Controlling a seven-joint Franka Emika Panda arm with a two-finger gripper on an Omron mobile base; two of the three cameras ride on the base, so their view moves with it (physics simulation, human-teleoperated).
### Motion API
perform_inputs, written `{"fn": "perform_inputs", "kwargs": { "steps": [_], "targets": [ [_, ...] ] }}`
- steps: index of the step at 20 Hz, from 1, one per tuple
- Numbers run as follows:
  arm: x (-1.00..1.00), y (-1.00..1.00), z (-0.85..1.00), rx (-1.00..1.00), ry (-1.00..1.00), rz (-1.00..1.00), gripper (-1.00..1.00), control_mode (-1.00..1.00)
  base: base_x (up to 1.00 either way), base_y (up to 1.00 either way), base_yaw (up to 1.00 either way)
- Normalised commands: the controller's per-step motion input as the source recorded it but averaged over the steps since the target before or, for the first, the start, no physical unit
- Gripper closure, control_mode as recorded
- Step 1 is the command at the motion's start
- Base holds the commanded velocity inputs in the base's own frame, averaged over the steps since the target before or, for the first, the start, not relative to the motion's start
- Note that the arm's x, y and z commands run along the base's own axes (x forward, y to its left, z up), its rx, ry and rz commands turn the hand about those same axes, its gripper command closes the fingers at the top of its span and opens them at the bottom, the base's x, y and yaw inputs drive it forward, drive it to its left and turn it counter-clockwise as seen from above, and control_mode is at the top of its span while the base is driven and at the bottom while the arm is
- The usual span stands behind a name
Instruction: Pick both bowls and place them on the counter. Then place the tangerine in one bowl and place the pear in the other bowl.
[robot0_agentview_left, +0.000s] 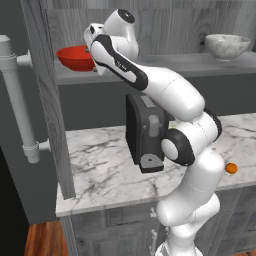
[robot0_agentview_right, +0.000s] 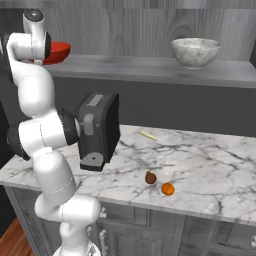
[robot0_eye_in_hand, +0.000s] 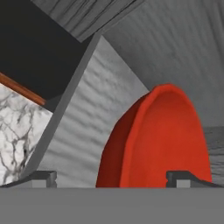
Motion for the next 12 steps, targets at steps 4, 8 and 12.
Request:
{"fn": "perform_inputs", "kwargs": {
  "steps": [4, 8, 12],
  "targets": [
    [0.12, 0.02, -0.01, -0.02, 0.06, 0.00, -1.00, -1.00, 0.00, 0.00, 0.00],
    [0.11, 0.02, -0.08, 0.00, 0.03, 0.00, -1.00, -1.00, 0.00, 0.00, 0.00],
    [0.09, 0.08, -0.15, -0.01, 0.01, 0.00, -1.00, -1.00, 0.00, 0.00, 0.00]
  ]
}}
